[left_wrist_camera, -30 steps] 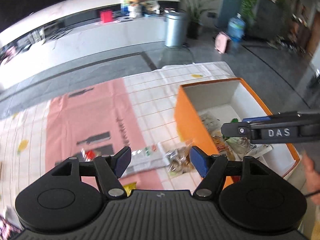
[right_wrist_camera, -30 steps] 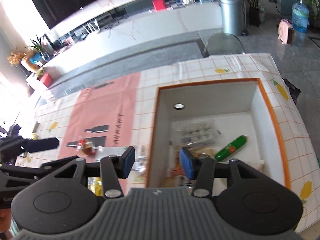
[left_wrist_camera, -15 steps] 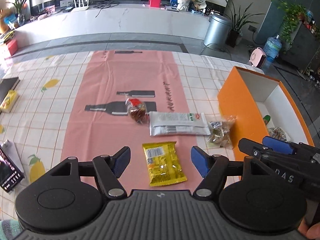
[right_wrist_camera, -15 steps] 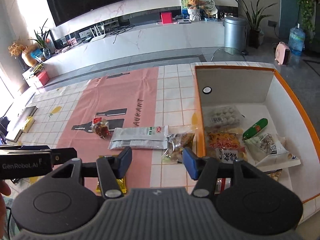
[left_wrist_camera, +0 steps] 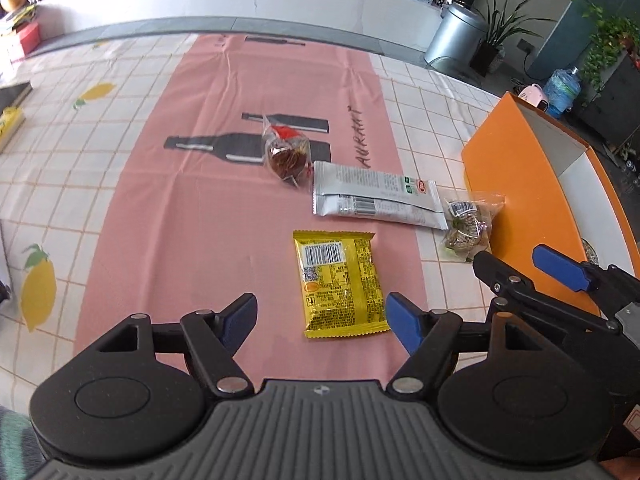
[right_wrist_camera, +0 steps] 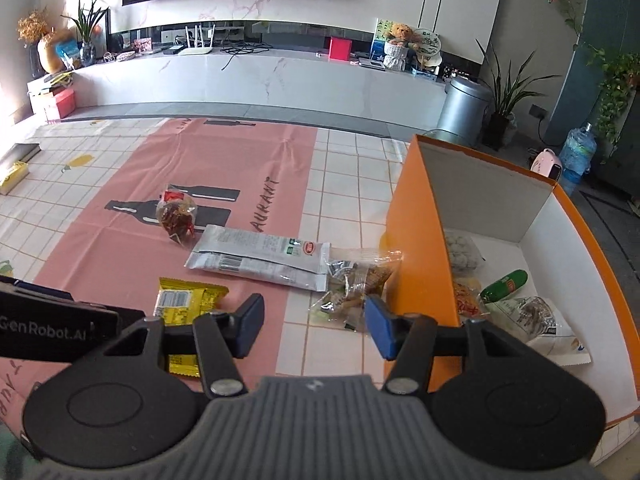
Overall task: Organize snacks
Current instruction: 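Withdraw both tools from the box back over the remaining snacks, then grasp the yellow snack bag with the left tool while the right tool grasps the clear nut bag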
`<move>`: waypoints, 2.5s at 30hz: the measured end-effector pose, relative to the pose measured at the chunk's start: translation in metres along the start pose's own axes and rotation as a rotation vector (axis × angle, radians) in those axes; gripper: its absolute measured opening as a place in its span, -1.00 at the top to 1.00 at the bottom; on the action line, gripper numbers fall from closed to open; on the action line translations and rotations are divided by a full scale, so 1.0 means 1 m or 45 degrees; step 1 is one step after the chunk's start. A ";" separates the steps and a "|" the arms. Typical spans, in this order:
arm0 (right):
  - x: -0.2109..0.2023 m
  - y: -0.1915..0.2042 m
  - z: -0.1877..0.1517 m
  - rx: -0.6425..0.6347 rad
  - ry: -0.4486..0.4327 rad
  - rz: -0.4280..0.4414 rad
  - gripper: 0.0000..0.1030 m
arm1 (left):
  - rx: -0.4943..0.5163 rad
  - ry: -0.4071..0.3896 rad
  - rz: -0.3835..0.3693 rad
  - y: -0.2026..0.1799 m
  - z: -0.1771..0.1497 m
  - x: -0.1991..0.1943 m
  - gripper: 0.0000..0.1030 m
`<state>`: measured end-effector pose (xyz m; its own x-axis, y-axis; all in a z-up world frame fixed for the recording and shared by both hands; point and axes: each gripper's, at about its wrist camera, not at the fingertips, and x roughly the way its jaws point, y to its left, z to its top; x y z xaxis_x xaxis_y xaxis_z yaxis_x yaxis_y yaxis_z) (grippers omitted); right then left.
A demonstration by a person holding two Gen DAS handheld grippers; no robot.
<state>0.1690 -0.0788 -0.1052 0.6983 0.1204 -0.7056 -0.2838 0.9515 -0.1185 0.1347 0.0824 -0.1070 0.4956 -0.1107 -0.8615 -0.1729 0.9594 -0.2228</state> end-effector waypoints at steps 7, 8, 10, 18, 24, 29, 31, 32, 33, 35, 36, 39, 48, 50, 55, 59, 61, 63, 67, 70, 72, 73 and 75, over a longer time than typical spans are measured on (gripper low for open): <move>0.018 0.001 -0.001 -0.009 -0.023 -0.087 -0.04 | -0.054 0.020 -0.003 0.005 0.001 0.015 -0.67; 0.020 0.002 -0.002 -0.016 -0.037 -0.103 -0.04 | -0.056 0.015 -0.005 0.005 0.000 0.016 -0.67; 0.022 0.005 -0.002 -0.019 -0.063 -0.131 -0.04 | -0.053 0.011 -0.021 0.007 -0.002 0.017 -0.68; 0.036 0.012 -0.005 -0.036 -0.109 -0.177 0.22 | -0.049 0.031 -0.054 0.003 -0.004 0.034 -0.72; 0.046 0.009 -0.012 -0.037 -0.098 -0.172 0.40 | -0.091 0.023 -0.019 -0.003 -0.001 0.048 -0.72; 0.055 0.009 -0.013 -0.046 -0.099 -0.223 0.55 | -0.064 -0.036 0.008 -0.010 0.001 0.054 -0.71; 0.060 0.009 -0.012 -0.044 -0.077 -0.241 0.56 | -0.064 -0.031 0.004 -0.009 0.001 0.058 -0.71; 0.062 0.009 -0.012 -0.041 -0.069 -0.252 0.56 | -0.066 -0.030 0.002 -0.009 0.001 0.059 -0.71; 0.064 0.008 -0.012 -0.035 -0.059 -0.257 0.56 | -0.059 -0.035 0.004 -0.010 0.001 0.060 -0.71; 0.069 0.007 -0.013 -0.020 -0.040 -0.258 0.55 | -0.028 -0.045 0.018 -0.011 0.002 0.062 -0.71; 0.072 0.006 -0.013 -0.013 -0.031 -0.257 0.53 | -0.015 -0.050 0.026 -0.012 0.002 0.063 -0.72; 0.076 0.004 -0.013 0.017 -0.022 -0.232 0.48 | 0.007 -0.052 0.028 -0.012 0.005 0.065 -0.72; 0.069 -0.005 -0.015 0.086 -0.011 -0.136 0.63 | 0.080 -0.039 0.095 0.001 0.005 0.058 -0.26; 0.062 -0.004 -0.018 0.093 0.004 -0.099 0.64 | 0.078 -0.043 0.124 0.007 0.006 0.055 -0.17; 0.041 0.001 -0.027 0.146 0.059 0.059 0.65 | 0.056 -0.024 0.119 0.021 0.003 0.049 -0.16; 0.033 0.004 -0.030 0.181 0.087 0.162 0.61 | 0.040 -0.017 0.117 0.022 0.005 0.050 -0.28; 0.031 0.006 -0.030 0.170 0.080 0.155 0.55 | 0.038 -0.005 0.122 0.022 0.006 0.051 -0.36; 0.027 0.004 -0.028 0.182 0.061 0.153 0.34 | 0.032 0.004 0.121 0.021 0.005 0.052 -0.48; 0.028 0.001 -0.023 0.212 0.035 0.124 0.24 | 0.021 0.001 0.155 0.020 0.004 0.053 -0.58; 0.039 -0.006 -0.023 0.276 0.057 0.158 0.23 | 0.026 -0.003 0.168 0.021 0.004 0.053 -0.58; 0.044 -0.012 -0.025 0.328 0.069 0.168 0.14 | 0.023 -0.004 0.170 0.022 0.004 0.053 -0.58; 0.047 -0.015 -0.026 0.349 0.074 0.175 0.12 | 0.024 -0.003 0.171 0.022 0.004 0.053 -0.58; 0.053 -0.021 -0.027 0.407 0.097 0.209 0.12 | 0.029 0.001 0.174 0.021 0.005 0.053 -0.56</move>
<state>0.1943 -0.0999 -0.1594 0.6063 0.2692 -0.7483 -0.1603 0.9630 0.2166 0.1617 0.0983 -0.1555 0.4682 0.0212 -0.8833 -0.2195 0.9712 -0.0930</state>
